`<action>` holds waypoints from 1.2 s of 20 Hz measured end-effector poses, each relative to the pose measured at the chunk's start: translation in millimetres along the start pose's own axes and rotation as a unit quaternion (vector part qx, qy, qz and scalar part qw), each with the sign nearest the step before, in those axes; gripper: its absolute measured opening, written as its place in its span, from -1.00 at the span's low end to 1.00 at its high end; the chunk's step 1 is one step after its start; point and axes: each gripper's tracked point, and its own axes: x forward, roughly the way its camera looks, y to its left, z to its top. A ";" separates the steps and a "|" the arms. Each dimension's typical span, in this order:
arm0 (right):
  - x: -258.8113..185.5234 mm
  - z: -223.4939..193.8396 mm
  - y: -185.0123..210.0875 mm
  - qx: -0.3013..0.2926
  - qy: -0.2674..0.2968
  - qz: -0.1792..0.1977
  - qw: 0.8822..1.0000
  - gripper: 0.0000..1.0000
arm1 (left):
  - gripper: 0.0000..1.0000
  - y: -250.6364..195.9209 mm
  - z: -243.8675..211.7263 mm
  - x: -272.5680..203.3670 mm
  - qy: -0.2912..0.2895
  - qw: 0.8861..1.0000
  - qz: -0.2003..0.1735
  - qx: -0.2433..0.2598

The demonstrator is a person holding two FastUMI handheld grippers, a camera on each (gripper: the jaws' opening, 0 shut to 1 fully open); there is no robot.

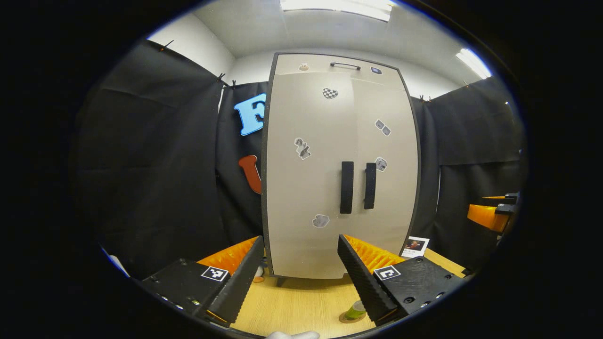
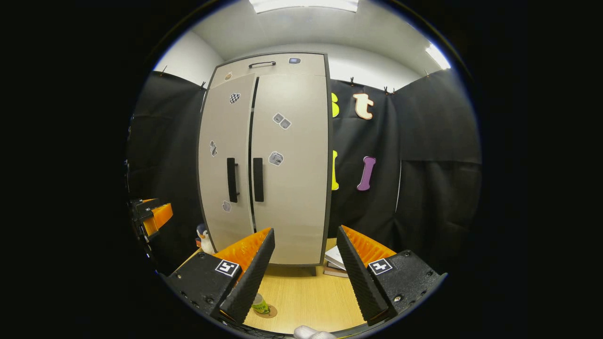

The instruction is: Grasp the bottle in the cabinet with the left hand and place it on the coaster, then close the right door with the right hand and the left door with the left hand.

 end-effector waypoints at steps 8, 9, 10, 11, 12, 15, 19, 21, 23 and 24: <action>-7.3 -2.1 2.3 0.000 -0.001 -0.004 1.000 0.64 | 0.92 -1.9 -1.5 -2.3 -0.002 1.000 -0.002 0.008; -7.7 -3.8 2.5 0.000 0.001 -0.003 1.000 0.64 | 0.92 -2.0 -2.0 -2.5 -0.002 1.000 -0.002 0.009; -8.6 -5.2 2.4 0.001 0.003 -0.003 1.000 0.64 | 0.92 -2.9 -2.8 -4.1 -0.001 1.000 -0.003 0.010; -8.9 -5.9 2.7 0.003 0.004 -0.003 1.000 0.64 | 0.92 -3.0 -2.5 -5.0 -0.002 1.000 -0.004 0.011; -9.9 -6.5 3.0 0.004 0.005 -0.002 1.000 0.64 | 0.92 -3.1 -1.7 -6.5 -0.002 1.000 -0.005 0.012; -10.6 -7.1 3.5 0.003 0.008 -0.002 1.000 0.64 | 0.92 -2.2 1.2 -9.1 -0.006 1.000 -0.003 0.014; -9.5 -7.5 9.2 0.005 0.008 0.007 1.000 0.64 | 0.92 -2.0 4.7 -10.6 -0.007 1.000 -0.002 0.014; -9.9 -5.3 10.5 0.003 0.006 0.009 1.000 0.64 | 0.92 -3.0 6.6 -12.5 -0.007 1.000 -0.001 0.017; -9.6 -3.8 10.6 0.004 0.003 0.011 1.000 0.64 | 0.92 -2.8 7.4 -12.5 -0.009 1.000 0.000 0.020; -9.2 -3.9 10.5 0.004 0.003 0.011 1.000 0.64 | 0.92 -2.6 7.2 -12.5 -0.009 1.000 0.001 0.020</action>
